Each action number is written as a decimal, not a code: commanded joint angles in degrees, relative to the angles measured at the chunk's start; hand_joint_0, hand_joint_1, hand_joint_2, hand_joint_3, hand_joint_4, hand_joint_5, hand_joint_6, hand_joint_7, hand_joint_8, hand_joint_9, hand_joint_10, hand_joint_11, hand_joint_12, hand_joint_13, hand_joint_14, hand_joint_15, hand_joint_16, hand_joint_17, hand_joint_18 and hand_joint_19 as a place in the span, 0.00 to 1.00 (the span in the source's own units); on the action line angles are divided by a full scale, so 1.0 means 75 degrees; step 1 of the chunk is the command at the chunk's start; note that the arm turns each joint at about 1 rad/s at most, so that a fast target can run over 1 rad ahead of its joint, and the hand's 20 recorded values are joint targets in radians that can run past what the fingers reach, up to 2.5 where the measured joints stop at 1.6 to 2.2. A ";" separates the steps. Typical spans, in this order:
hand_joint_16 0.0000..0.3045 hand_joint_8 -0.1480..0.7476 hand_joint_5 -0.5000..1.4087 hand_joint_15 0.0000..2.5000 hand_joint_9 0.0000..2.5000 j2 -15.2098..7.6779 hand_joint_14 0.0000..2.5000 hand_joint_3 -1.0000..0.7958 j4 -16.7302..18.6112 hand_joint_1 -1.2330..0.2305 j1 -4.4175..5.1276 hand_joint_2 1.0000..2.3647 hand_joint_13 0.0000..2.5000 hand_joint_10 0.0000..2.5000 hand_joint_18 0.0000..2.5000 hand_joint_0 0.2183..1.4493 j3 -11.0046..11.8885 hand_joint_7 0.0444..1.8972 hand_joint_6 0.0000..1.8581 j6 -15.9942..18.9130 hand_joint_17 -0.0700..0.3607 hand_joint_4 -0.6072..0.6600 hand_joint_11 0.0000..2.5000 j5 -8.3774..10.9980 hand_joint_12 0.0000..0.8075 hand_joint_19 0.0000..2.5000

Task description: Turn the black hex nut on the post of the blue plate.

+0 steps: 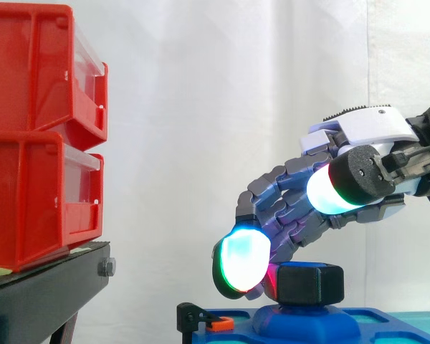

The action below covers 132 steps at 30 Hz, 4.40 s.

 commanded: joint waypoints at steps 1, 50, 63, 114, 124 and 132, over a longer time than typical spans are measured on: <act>0.23 0.68 0.13 0.16 0.12 0.0004 0.00 0.28 0.0008 0.48 -0.0051 0.00 0.18 0.00 0.14 0.16 0.0000 0.44 0.27 -0.0001 0.53 0.81 0.00 -0.0033 0.72 0.13; 0.23 0.66 0.13 0.16 0.11 -0.0008 0.00 0.28 0.0195 0.50 -0.0332 0.00 0.17 0.00 0.13 0.18 0.0000 0.44 0.27 -0.0048 0.53 0.76 0.00 -0.0666 0.71 0.13; 0.23 0.66 0.13 0.16 0.11 0.0004 0.00 0.28 0.0265 0.50 -0.0086 0.00 0.18 0.00 0.13 0.18 -0.0012 0.44 0.27 -0.0083 0.52 0.76 0.00 -0.0478 0.70 0.13; 0.22 0.67 0.13 0.17 0.12 0.0004 0.00 0.28 0.0066 0.51 -0.0473 0.00 0.18 0.00 0.14 0.19 -0.0012 0.43 0.27 -0.0072 0.52 0.78 0.01 -0.0748 0.70 0.13; 0.22 0.67 0.13 0.18 0.12 0.0004 0.00 0.28 0.0055 0.51 -0.0637 0.00 0.18 0.00 0.15 0.19 -0.0012 0.43 0.27 -0.0072 0.52 0.78 0.02 -0.1017 0.71 0.13; 0.22 0.67 0.13 0.18 0.12 0.0004 0.00 0.28 0.0055 0.51 -0.0719 0.00 0.18 0.00 0.15 0.19 -0.0012 0.43 0.27 -0.0060 0.52 0.78 0.01 -0.1158 0.71 0.14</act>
